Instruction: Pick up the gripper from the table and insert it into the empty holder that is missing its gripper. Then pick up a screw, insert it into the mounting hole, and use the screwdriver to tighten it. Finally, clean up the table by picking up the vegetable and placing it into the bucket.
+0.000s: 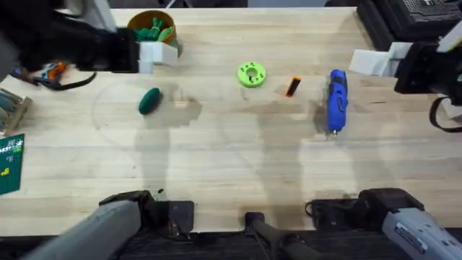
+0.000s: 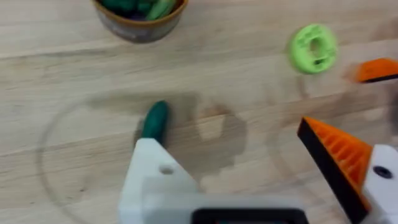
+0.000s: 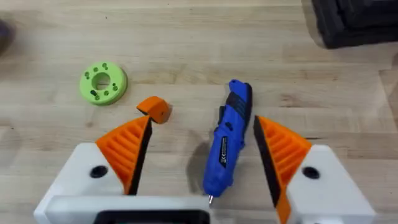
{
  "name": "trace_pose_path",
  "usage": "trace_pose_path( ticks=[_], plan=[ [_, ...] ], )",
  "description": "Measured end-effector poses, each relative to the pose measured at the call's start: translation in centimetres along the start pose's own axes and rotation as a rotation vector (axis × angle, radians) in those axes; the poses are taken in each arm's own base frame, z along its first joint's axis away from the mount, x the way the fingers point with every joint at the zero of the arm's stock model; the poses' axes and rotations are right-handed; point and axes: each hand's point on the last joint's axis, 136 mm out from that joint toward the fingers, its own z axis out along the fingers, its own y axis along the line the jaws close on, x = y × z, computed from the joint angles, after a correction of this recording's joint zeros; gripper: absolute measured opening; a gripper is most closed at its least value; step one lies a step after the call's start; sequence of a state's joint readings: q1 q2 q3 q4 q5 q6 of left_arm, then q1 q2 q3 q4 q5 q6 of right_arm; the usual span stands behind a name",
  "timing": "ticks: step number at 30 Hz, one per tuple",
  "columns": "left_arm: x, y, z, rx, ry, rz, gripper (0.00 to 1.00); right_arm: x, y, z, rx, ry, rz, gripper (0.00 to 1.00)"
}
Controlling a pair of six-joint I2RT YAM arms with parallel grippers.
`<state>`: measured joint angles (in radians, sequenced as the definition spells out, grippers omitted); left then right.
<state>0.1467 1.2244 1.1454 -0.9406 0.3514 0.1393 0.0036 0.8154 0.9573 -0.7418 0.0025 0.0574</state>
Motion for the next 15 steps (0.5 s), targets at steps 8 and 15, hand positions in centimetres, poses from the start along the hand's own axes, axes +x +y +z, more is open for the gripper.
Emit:
trace_pose_path(
  ticks=[8, 15],
  plan=[
    [0.3, -5.8, -11.0, 0.07, -0.332, 0.021, 0.987, -0.1, 0.0, 0.0, 0.0, -0.002, 0.0, 0.947],
    [0.6, -6.6, -13.2, 0.06, -0.418, 0.047, 0.987, -0.1, 0.0, 0.0, 0.0, -0.002, 0.0, 0.948]
  ],
)
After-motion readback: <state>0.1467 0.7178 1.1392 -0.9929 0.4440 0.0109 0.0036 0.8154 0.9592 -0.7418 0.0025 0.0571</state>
